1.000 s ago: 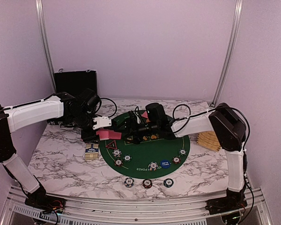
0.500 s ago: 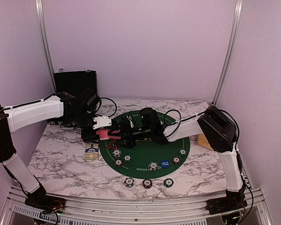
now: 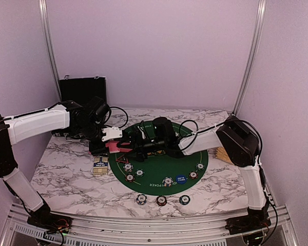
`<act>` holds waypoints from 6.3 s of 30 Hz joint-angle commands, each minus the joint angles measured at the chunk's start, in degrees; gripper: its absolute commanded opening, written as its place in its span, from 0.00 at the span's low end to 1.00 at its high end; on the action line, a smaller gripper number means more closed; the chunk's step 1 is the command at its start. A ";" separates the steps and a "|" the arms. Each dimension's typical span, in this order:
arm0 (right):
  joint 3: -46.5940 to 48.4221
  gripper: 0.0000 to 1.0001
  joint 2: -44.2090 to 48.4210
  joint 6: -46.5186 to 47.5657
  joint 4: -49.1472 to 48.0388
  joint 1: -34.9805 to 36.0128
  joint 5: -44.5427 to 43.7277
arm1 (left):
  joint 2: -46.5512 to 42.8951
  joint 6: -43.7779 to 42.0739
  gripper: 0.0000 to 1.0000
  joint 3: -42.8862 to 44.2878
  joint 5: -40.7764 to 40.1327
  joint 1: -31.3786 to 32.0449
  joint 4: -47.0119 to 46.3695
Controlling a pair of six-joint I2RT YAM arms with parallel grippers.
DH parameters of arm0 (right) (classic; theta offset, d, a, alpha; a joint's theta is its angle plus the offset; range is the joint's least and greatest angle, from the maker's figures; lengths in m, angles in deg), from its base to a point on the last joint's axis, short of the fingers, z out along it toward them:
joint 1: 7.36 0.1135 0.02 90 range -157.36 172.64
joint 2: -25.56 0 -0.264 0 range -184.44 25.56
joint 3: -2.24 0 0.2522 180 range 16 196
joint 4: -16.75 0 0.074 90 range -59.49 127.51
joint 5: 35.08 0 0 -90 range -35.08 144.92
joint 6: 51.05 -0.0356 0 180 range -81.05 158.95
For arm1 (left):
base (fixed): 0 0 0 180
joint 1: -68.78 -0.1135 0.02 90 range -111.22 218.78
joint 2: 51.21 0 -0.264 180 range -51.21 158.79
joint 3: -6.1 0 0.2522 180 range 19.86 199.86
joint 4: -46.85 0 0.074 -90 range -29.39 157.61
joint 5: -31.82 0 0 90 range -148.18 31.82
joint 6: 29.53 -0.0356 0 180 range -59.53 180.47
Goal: Distribute texas hold em gaming equipment
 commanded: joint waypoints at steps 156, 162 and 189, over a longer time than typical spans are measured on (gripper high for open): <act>-19.42 0.69 30.52 43.67 56.52 -21.44 -25.02 | -0.45 0.03 0.05 0.72 0.46 -0.10 1.69; -19.05 0.78 34.47 40.70 53.29 -21.33 -22.43 | -0.18 0.17 0.05 1.08 0.68 -0.08 1.76; -7.19 0.91 7.49 1.10 -1.42 -2.33 1.60 | 0.48 2.87 0.04 2.61 2.50 0.01 1.72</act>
